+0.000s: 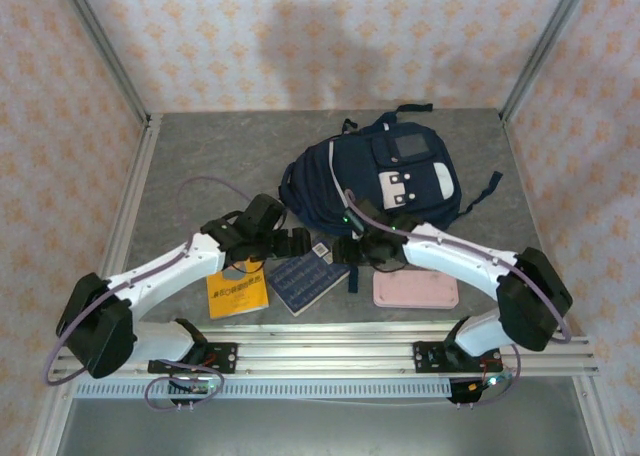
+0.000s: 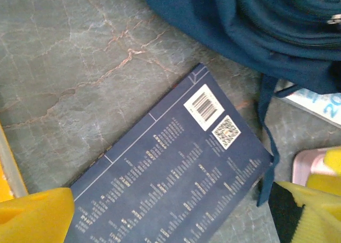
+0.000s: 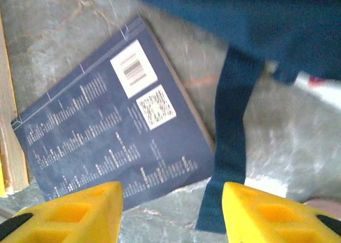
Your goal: Pack the student bag
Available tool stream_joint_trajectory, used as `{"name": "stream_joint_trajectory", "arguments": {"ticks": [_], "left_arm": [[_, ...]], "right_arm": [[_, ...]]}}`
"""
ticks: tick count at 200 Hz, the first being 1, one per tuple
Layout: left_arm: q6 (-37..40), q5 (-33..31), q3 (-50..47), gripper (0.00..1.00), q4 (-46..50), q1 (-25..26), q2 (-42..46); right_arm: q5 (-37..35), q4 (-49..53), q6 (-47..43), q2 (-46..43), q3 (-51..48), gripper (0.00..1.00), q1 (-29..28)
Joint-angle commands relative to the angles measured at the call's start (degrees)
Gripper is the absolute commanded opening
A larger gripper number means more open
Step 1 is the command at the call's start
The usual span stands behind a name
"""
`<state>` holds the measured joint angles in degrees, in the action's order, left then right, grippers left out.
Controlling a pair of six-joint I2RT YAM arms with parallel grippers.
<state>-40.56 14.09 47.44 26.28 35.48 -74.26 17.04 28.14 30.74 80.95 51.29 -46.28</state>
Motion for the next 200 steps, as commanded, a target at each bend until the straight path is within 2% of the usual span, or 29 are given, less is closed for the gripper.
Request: {"name": "stream_joint_trajectory", "arguments": {"ticks": [1,41,74,128,177,200], "left_arm": [[-2.5,-1.4,-2.4,0.95,-9.1,-0.2,-2.9],[-1.8,-1.7,-2.6,0.94,-13.3,-0.3,-9.9],[-0.1,-2.7,-2.5,0.94,-14.1,-0.4,-14.1],[-1.4,2.9,-4.8,0.93,-18.4,-0.7,-17.4],[-1.8,9.9,-4.9,0.91,-20.8,-0.6,-18.9],[-2.9,12.7,-5.7,0.91,-21.9,-0.6,-19.2]], "right_arm": [[4.0,-13.9,13.2,-3.1,-5.0,0.5,-1.5],[5.3,-26.7,23.7,-2.7,-13.9,0.45,-2.6],[3.7,-32.9,30.8,-2.0,-18.8,0.43,-3.4],[0.2,-35.5,32.1,-1.9,-22.4,0.42,-5.5],[-3.1,-37.1,31.5,6.0,-19.5,0.4,-5.4],[-5.0,-35.1,28.4,8.9,-17.3,0.39,-3.9]]}}
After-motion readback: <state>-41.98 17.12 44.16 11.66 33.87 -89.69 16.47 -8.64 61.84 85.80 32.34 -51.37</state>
